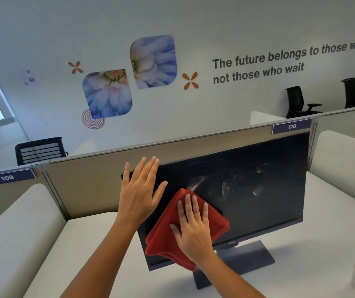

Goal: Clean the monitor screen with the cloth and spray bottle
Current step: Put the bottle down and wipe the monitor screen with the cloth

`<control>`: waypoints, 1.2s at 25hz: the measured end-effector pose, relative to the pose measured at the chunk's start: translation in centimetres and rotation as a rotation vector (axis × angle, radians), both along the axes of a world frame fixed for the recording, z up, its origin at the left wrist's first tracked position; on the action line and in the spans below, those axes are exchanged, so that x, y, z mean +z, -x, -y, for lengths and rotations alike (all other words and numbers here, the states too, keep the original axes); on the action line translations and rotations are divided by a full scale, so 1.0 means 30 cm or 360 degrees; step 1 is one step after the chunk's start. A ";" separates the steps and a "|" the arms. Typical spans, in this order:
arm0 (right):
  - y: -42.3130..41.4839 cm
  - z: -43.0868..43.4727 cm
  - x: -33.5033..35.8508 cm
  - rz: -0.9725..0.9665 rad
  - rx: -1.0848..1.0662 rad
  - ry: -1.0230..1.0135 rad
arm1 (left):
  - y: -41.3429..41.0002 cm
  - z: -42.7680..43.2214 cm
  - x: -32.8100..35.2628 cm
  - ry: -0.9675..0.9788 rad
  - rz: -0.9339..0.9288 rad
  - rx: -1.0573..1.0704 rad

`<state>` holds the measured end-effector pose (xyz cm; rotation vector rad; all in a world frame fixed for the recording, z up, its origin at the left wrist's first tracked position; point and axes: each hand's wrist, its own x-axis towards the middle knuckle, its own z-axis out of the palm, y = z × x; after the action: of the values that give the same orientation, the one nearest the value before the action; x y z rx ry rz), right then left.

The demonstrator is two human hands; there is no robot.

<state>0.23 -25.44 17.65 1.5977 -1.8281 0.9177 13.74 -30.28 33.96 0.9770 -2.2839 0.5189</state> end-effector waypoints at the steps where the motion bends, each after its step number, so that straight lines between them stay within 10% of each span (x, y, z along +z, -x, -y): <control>1: 0.006 0.009 -0.001 0.0001 0.0005 0.0046 | 0.001 0.004 -0.003 -0.0006 -0.0020 0.0009; 14: 0.335 0.111 0.118 0.0969 -0.0518 0.0094 | -0.013 0.040 -0.018 0.0007 -0.0134 -0.0138; 22: -0.199 0.096 0.141 -0.0079 0.0345 0.0087 | -0.014 0.027 -0.047 0.0039 -0.0040 -0.0087; 30: -0.143 0.108 -0.011 -0.0737 0.0216 -0.0029 | -0.011 0.010 -0.086 0.0080 0.0021 0.0044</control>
<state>4.53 -28.67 17.31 1.7840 -1.4235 0.5257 14.09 -30.58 31.37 0.9844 -2.2606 0.5934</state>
